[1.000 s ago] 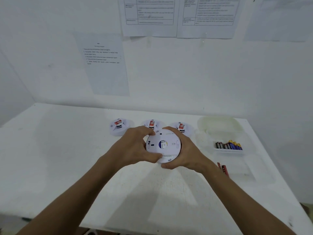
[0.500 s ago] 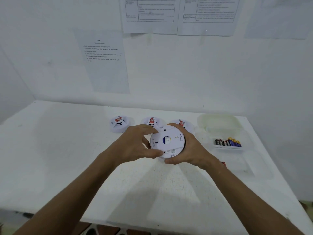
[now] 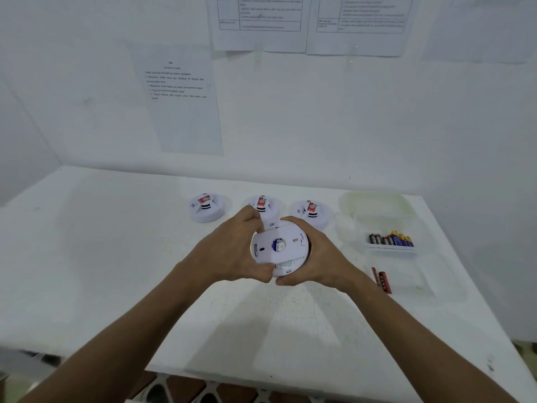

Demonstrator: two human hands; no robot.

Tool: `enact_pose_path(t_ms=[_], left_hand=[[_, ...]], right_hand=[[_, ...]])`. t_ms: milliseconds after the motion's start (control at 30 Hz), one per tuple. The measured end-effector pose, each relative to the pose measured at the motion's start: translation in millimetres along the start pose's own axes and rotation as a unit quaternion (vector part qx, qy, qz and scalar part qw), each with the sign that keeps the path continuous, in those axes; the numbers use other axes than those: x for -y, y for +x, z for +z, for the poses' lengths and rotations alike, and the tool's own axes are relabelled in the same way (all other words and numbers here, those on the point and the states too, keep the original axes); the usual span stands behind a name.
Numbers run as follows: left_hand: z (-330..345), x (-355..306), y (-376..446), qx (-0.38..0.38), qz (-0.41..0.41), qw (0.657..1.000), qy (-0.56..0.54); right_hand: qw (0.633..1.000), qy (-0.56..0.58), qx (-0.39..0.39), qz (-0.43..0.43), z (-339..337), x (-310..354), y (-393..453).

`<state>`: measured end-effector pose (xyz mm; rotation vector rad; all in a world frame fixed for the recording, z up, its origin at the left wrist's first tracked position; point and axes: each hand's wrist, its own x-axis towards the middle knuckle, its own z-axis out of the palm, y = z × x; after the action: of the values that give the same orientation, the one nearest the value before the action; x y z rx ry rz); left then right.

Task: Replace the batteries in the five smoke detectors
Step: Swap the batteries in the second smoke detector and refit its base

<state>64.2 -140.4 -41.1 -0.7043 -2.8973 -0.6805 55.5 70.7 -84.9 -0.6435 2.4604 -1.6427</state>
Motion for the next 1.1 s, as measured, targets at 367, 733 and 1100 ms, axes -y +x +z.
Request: enact_pose_path(t_ms=[367,733,1100], left_hand=[[12,41,-12,-0.055,-0.076,0.995,-0.037],[70,80,-50,0.055,-0.179,0.982,-0.028],[46,37,-39,-0.044,-0.123,0.983,-0.128]], right_hand=[[0.999,0.026,-0.024,0.037,-11,-15,-8],[0.997,0.040,0.004,0.066,-17,-32,-29],[0.995,0.070,0.037,0.063,-14,-25,-32]])
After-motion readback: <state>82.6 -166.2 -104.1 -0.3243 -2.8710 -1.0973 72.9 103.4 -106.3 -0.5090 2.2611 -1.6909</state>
